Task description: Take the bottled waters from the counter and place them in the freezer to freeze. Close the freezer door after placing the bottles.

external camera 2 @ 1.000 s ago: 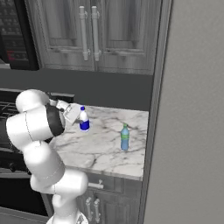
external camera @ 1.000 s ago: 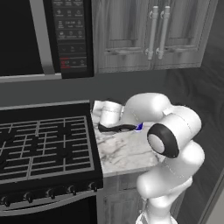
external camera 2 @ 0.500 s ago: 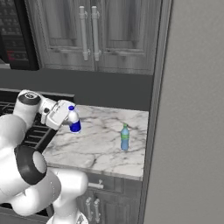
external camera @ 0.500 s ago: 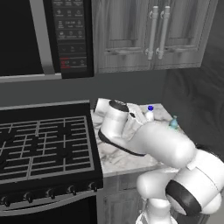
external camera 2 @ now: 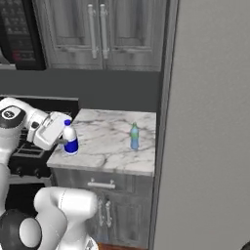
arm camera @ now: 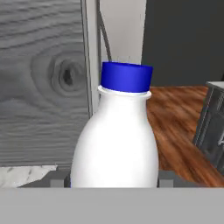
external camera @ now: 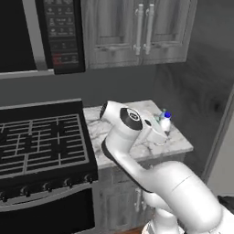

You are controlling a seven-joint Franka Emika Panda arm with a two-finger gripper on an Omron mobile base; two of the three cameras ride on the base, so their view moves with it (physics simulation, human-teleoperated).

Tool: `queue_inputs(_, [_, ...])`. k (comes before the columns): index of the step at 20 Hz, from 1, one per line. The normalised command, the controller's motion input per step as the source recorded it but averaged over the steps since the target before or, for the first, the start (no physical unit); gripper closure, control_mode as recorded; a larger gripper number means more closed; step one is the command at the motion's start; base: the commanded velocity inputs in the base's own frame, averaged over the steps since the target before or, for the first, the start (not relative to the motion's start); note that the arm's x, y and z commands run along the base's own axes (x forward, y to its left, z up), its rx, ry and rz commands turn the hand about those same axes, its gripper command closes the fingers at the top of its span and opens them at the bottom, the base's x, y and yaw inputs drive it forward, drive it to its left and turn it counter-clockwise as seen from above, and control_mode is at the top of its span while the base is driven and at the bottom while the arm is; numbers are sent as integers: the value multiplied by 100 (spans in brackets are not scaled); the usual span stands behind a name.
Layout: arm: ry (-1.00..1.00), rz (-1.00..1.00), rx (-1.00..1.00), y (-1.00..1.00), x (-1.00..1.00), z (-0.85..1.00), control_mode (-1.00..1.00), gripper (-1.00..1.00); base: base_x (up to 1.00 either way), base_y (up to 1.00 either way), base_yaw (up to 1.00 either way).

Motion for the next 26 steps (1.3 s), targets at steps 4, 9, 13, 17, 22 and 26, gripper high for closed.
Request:
queue_inputs(4, [0,0,0,0,0,0,100,100,-100,3,-61])
queue_inputs(9, [0,0,0,0,0,0,100,100,-100,0,-72])
queue_inputs(13, [0,0,0,0,0,0,100,100,-58,-37,-73])
queue_inputs(17, [0,0,0,0,0,0,100,100,34,-93,-49])
queue_inputs(22, [0,0,0,0,0,0,100,100,99,-50,-10])
queue_inputs(26, [0,0,0,0,0,0,100,100,70,-3,1])
